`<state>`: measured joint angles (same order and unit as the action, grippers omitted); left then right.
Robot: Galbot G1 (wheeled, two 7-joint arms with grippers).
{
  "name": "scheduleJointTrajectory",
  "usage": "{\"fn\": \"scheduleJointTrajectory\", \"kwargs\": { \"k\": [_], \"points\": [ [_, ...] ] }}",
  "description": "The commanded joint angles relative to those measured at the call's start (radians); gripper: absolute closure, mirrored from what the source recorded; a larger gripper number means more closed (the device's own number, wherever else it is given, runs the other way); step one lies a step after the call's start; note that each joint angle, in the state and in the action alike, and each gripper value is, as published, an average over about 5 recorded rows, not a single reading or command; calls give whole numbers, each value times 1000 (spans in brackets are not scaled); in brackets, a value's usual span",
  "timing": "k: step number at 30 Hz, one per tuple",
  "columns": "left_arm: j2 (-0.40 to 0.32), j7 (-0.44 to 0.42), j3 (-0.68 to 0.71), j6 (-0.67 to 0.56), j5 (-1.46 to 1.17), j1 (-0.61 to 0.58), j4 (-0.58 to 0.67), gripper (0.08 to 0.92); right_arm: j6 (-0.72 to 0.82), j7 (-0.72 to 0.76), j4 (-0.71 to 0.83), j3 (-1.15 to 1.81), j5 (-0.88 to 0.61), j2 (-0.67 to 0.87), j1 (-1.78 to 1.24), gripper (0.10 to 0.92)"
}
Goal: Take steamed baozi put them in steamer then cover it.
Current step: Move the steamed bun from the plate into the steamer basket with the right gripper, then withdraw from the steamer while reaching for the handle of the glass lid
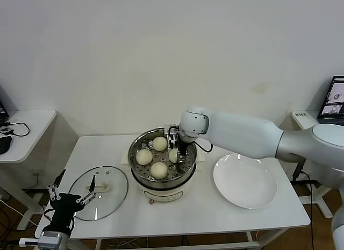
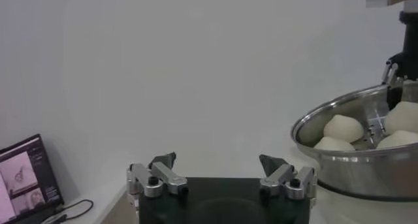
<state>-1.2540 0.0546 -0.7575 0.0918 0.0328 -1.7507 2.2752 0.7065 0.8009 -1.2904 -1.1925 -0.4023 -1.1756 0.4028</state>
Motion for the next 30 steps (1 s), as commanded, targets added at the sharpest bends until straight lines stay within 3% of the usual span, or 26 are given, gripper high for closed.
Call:
{"fn": "scheduleJointTrajectory", "kwargs": {
  "k": [1,10,14,17,23,30],
  "points": [
    [1,0,0,0,0,0,3,177,5,0,-34,32,-1,40,12,227],
    [3,-3,-1,-2,-6,4,-2,177,11,-80,-177,115,-97,199,44,202],
    [3,-5,3,-2,-8,9,-4,177,1,-247,-277,173,-167,292,-13,203],
    [3,-5,2,-3,-8,9,-7,177,-49,-452,-363,252,-233,362,-101,203],
    [7,-5,-5,-7,-6,9,-21,177,-272,-779,-456,554,-208,481,-452,203],
    [3,-8,5,-30,23,15,-49,177,-495,-829,-507,1178,-62,427,-1051,203]
  ]
}}
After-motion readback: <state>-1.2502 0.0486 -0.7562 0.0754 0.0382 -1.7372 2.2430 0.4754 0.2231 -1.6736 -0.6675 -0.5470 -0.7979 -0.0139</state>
